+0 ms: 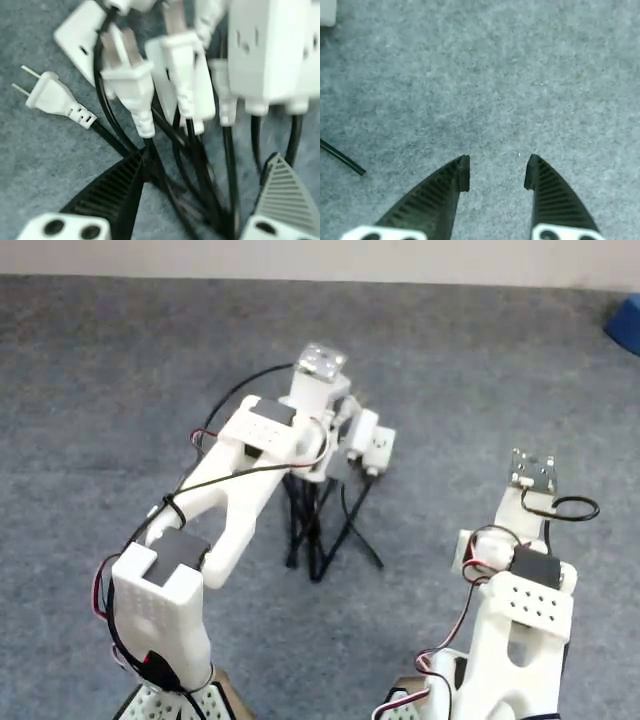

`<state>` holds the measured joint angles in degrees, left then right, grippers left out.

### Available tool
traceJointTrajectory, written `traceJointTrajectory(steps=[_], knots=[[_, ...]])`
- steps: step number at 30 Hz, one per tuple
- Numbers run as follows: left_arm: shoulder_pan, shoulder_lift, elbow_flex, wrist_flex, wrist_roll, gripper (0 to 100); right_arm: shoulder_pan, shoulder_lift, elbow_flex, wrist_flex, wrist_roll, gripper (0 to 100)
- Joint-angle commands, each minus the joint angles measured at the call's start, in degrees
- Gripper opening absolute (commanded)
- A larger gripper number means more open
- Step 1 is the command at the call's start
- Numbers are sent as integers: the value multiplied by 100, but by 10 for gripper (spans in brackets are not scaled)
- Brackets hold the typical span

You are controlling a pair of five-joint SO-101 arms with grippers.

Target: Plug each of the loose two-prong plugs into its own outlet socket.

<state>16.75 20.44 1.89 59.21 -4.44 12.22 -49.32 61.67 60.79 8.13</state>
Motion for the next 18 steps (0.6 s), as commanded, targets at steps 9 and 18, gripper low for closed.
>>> traceJointTrajectory(steps=[9, 18], knots=[[-154, -295, -1305, 2013, 1266, 351, -514, -127, 110, -92, -44, 189], [365, -295, -1297, 3305, 105, 351, -523, -127, 119, -92, -44, 189]])
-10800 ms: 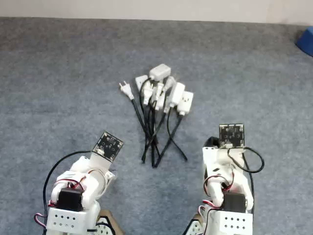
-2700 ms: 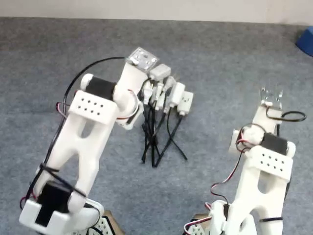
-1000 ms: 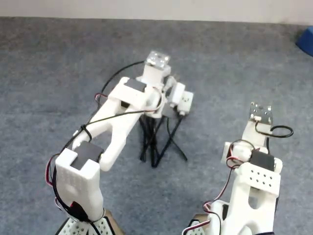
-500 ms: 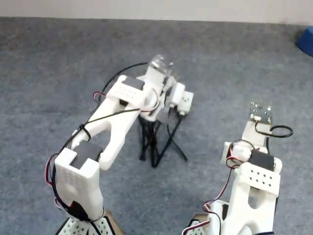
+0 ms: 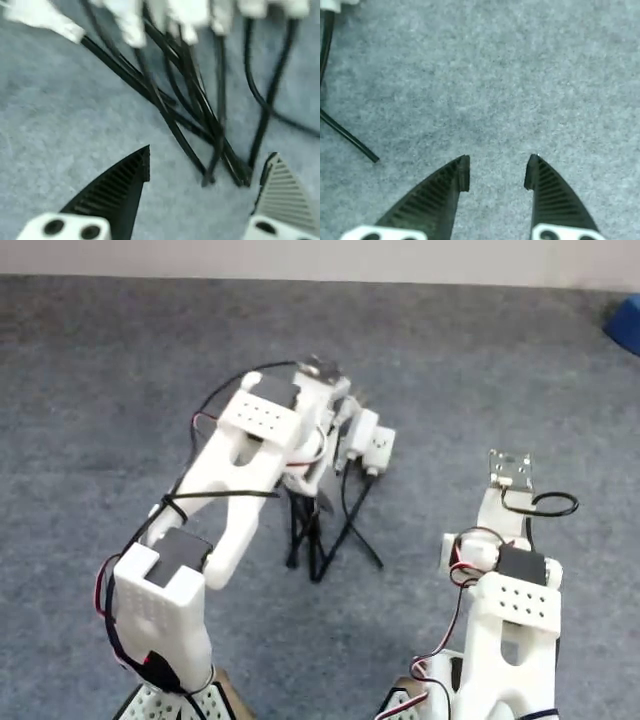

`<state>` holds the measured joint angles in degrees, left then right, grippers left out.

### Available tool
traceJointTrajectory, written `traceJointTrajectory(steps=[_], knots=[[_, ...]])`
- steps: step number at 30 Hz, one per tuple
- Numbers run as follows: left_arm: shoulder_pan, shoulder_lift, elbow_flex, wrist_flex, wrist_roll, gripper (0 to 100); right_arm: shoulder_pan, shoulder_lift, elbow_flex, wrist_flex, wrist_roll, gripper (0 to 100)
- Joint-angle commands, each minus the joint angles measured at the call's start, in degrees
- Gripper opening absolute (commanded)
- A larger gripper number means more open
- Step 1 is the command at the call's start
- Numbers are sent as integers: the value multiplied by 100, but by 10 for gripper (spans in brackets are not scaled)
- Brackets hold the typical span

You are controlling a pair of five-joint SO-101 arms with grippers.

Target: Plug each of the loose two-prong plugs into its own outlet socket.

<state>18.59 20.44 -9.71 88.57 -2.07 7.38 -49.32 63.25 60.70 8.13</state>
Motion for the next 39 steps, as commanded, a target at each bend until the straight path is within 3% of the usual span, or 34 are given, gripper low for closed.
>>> traceJointTrajectory(steps=[1, 11, 19, 23, 25, 33, 39], knots=[[242, -286, -136, 387, -132, 352, -40, -127, -40, -84, -44, 189], [365, -330, -57, 378, -79, 351, -13, -127, -40, -48, -62, 189], [321, -277, -57, -378, 1705, 351, 523, -75, -66, -84, -325, 189], [286, -277, -57, -677, 2066, 354, 549, -119, -57, -84, -299, 189], [215, -268, -57, -686, 1952, 356, 549, -127, -48, -84, -290, 189], [-154, -268, -48, -527, 387, 369, 549, -127, -48, -48, -281, 189], [-426, 66, 84, -202, 79, 571, 549, -127, -48, -48, -281, 189]])
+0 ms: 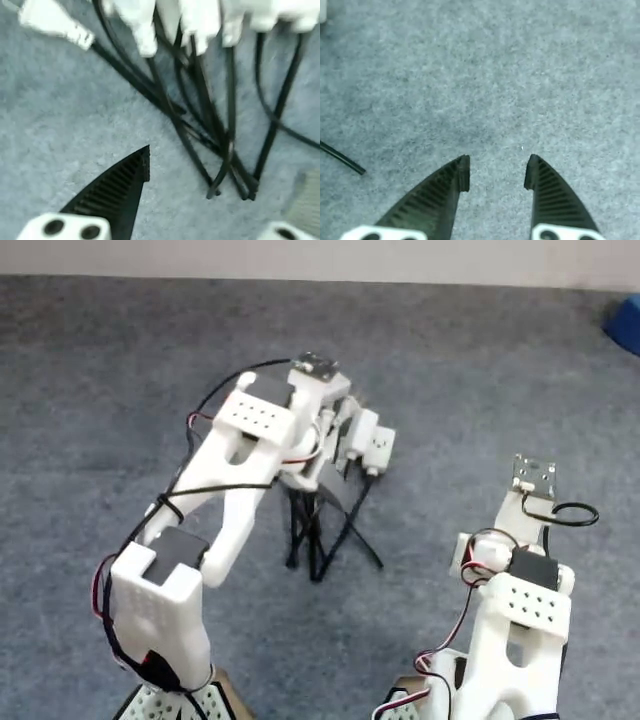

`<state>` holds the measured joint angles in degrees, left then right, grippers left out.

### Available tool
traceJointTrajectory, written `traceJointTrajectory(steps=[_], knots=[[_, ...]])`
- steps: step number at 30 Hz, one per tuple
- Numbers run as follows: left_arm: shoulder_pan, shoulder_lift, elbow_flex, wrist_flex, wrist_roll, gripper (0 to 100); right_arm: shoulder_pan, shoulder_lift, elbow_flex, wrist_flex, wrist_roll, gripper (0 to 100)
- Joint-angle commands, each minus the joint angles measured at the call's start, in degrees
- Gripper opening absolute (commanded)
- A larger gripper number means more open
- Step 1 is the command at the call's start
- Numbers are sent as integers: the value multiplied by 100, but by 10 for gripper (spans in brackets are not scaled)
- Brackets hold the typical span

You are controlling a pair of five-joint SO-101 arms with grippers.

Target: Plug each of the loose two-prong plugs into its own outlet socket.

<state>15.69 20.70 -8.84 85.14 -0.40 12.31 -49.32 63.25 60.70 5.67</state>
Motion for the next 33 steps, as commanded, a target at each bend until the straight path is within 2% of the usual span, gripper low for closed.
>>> traceJointTrajectory(steps=[1, 10, 15, 21, 33], knots=[[-145, 198, -22, 149, -88, 585, 57, -127, -48, -48, -35, 189], [224, 1279, -127, -316, 132, 588, -224, -127, -48, -48, -35, 189], [259, 1481, -927, -123, 132, 588, -312, -127, -48, -48, -35, 189], [752, 2273, -1745, 167, 132, 588, -312, -127, -48, -48, -35, 189], [910, 3837, -3609, 1029, 132, 588, -321, -127, -40, 84, 105, 189]])
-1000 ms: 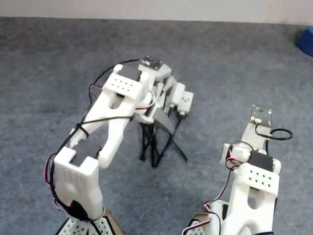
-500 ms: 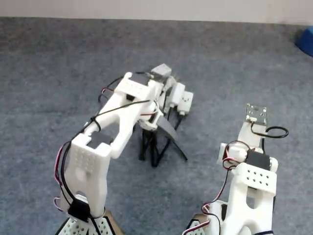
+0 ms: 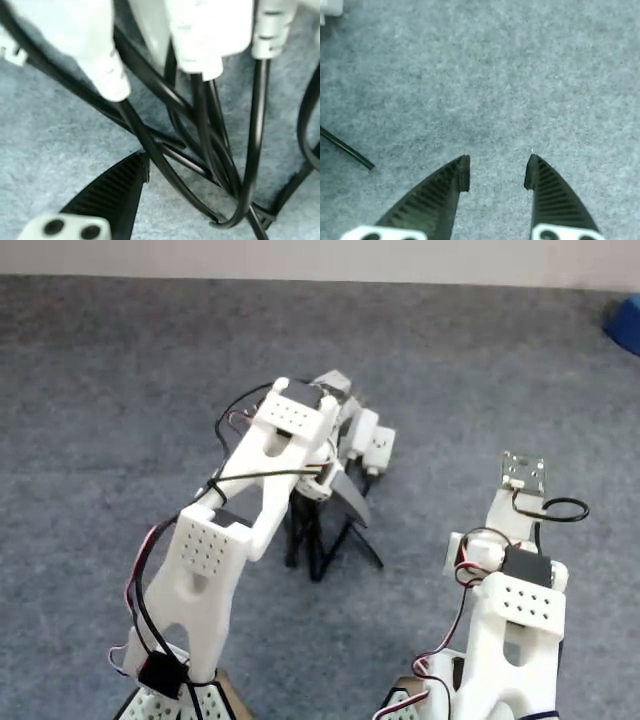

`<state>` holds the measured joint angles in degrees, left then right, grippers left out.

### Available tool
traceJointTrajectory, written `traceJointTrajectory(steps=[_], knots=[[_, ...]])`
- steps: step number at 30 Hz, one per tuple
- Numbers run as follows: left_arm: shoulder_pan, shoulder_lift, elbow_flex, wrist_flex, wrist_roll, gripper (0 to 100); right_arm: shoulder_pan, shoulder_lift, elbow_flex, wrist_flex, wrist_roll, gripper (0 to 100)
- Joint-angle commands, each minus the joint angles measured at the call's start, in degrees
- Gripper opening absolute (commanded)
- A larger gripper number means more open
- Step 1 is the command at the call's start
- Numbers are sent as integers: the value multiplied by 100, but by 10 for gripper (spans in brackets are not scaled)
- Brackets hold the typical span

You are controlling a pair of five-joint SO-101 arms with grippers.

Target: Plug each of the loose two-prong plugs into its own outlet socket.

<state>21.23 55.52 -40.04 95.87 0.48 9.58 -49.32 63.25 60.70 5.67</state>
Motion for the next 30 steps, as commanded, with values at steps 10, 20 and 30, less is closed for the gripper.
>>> traceJointTrajectory(steps=[10, 20, 30], knots=[[813, 1103, -1789, 466, 53, 504, -48, -127, -31, 119, 185, 189], [690, 1112, -1789, 527, 44, 198, -48, -127, -31, 119, 193, 189], [215, 1086, -1789, 536, -202, 161, -48, -127, -31, 119, 193, 189]])
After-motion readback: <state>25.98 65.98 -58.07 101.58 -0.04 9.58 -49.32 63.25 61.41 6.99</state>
